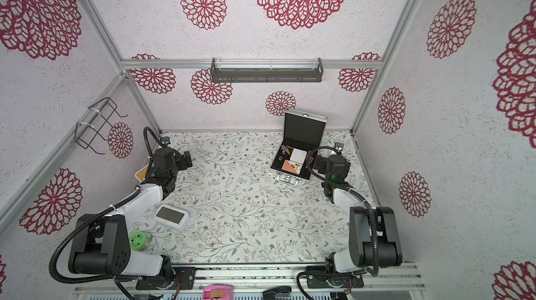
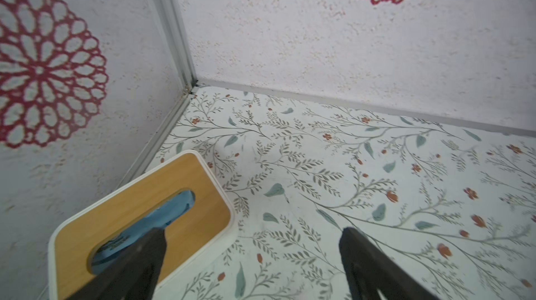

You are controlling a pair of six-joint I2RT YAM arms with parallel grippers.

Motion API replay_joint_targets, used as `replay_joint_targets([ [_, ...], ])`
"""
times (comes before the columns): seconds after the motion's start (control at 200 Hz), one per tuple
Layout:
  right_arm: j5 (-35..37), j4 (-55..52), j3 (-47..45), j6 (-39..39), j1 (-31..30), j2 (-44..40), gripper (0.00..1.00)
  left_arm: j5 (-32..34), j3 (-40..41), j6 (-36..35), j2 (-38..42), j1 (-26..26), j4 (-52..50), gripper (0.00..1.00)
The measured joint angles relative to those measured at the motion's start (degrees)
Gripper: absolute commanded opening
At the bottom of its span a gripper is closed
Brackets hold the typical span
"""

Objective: Close the poker set cases
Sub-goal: Move the poker set case to the center of the board.

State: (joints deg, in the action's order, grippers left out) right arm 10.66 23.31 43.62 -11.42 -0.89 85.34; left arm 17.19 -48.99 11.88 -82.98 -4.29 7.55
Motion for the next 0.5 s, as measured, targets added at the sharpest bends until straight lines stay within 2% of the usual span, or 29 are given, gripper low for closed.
replay_joint_targets([
  [0.25,-15.2,-7.3,13.1,-5.8,4.5,14.8,0.98,-6.6,-1.6,4.5,0.0,-5.1,-6.6,0.97],
  [0.5,-23.0,-12.0,23.2,-7.8,4.6,25.7,0.91,-10.3,-1.3,7.3,0.0,-7.5,-6.4,0.97],
])
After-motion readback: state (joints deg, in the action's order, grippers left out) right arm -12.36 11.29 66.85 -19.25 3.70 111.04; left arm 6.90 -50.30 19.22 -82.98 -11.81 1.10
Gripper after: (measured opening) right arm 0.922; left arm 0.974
